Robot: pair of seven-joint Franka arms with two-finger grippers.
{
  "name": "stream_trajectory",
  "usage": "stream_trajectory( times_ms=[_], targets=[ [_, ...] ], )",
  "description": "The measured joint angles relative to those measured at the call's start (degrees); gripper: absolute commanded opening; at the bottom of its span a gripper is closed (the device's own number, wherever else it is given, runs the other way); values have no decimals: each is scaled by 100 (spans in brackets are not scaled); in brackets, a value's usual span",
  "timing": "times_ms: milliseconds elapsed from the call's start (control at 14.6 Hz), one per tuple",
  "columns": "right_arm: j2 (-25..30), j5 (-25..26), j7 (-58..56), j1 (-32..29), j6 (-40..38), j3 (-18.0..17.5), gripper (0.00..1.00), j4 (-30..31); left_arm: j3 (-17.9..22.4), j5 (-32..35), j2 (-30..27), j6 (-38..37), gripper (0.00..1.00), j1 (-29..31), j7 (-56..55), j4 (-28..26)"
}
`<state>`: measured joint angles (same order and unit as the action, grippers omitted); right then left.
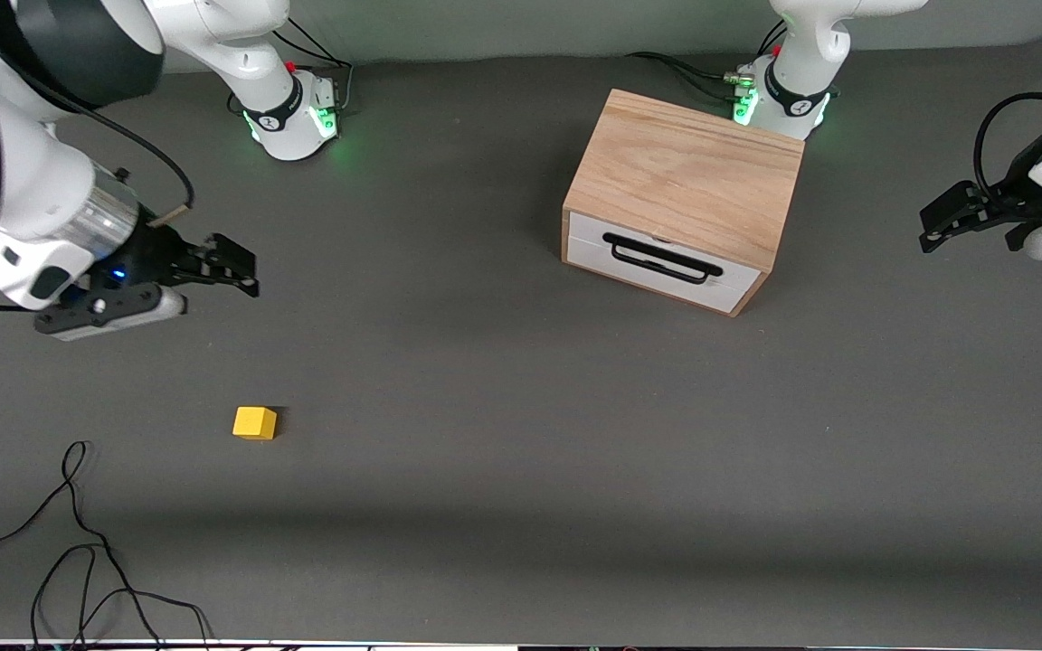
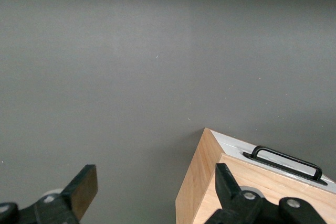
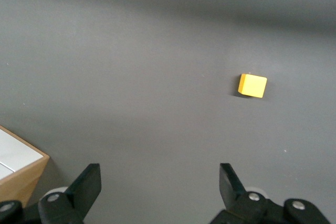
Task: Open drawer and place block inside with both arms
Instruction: 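Move the right gripper toward the yellow cube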
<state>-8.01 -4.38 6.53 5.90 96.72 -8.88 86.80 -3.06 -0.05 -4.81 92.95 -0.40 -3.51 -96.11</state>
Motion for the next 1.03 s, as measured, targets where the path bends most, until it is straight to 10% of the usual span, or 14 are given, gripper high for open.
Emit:
stream_trajectory(
  times_ms=[1029],
  targets=[
    [-1580,670,16,-404,860,611,100,-295,-13,-3,39,-147,100,-2,217,-9]
  ],
)
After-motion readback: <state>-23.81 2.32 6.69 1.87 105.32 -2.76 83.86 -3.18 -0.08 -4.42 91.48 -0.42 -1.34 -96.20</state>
